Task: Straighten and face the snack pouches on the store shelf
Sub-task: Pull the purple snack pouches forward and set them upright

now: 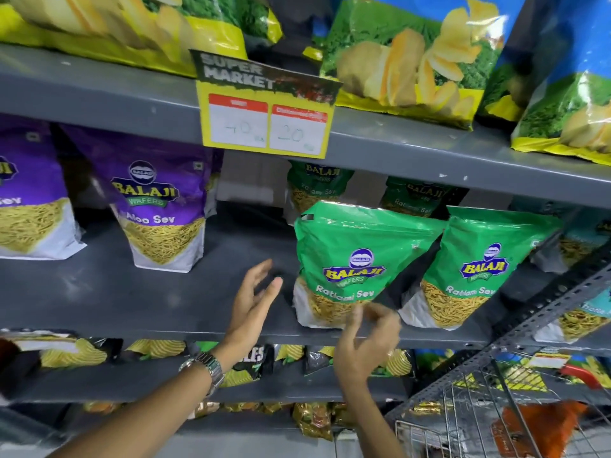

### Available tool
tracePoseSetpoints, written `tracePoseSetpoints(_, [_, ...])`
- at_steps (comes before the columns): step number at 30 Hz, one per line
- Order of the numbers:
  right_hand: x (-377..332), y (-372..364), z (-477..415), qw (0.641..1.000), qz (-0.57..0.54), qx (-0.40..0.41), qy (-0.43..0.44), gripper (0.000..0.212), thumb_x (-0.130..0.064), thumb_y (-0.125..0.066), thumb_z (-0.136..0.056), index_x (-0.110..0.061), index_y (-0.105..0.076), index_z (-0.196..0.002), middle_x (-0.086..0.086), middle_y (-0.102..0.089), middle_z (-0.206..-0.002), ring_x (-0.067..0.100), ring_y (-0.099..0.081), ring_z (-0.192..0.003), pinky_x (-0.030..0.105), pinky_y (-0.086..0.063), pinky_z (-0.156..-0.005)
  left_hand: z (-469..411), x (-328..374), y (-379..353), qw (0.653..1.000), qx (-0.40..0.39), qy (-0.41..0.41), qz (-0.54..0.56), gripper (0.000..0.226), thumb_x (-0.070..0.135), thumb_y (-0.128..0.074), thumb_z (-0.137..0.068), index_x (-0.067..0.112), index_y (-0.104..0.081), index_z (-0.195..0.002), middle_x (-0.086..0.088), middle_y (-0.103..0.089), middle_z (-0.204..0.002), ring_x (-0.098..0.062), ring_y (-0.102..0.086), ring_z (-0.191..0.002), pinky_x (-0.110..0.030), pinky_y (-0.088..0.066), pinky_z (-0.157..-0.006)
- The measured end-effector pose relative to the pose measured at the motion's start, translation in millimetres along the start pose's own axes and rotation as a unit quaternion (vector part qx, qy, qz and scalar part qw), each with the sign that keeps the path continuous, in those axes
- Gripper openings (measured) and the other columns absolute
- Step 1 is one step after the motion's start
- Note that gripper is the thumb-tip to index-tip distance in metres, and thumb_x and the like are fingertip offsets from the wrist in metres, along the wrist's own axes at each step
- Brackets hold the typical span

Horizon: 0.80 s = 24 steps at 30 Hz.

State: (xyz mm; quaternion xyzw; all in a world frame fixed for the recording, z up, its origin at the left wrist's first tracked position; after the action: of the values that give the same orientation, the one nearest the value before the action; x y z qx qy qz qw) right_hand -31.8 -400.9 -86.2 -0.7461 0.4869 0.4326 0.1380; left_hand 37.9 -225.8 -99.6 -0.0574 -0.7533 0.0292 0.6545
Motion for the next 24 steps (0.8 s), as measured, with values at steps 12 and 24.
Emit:
tracePoseSetpoints(12, [-119, -192, 72, 0.912, -0.176, -0.328, -0.172, 0.038, -0.037, -0.055, -0.090, -0.021, -0.047, -0.123, 0.007, -0.055, -0.123, 0.015, -0.054, -0.109, 0.032, -0.044, -0.096, -45, 25, 219, 0.953, 0.294, -0.070, -0.035, 0.028, 0.021, -0.055, -0.092, 0.012, -0.052, -0.119, -0.008, -0.059, -0.119, -0.010, -0.057, -0.107, -0.016, -0.043, -0.092])
tracePoseSetpoints(24, [-136, -259, 55, 0.859, -0.218, -0.363, -0.287, 0.010, -0.016, -0.045, -0.096, -0.023, -0.048, -0.088, -0.013, -0.057, -0.089, -0.006, -0.055, -0.076, 0.011, -0.047, -0.062, -122, 12, 260, 0.989, 0.020, 0.144, -0.023, 0.040, 0.049, -0.044, -0.092, 0.025, -0.048, -0.124, 0.011, -0.059, -0.119, -0.014, -0.053, -0.114, -0.034, -0.050, -0.085])
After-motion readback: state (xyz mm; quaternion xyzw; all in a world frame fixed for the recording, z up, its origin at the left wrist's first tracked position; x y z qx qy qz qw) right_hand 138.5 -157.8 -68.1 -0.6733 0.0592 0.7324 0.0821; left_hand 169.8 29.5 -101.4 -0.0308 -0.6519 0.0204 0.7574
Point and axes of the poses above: each hand's wrist, its own z-axis away from the middle knuckle, its own y-axis out of the back of the hand, x = y × z, the point moved 3 cm from there along -z, towards the middle knuckle
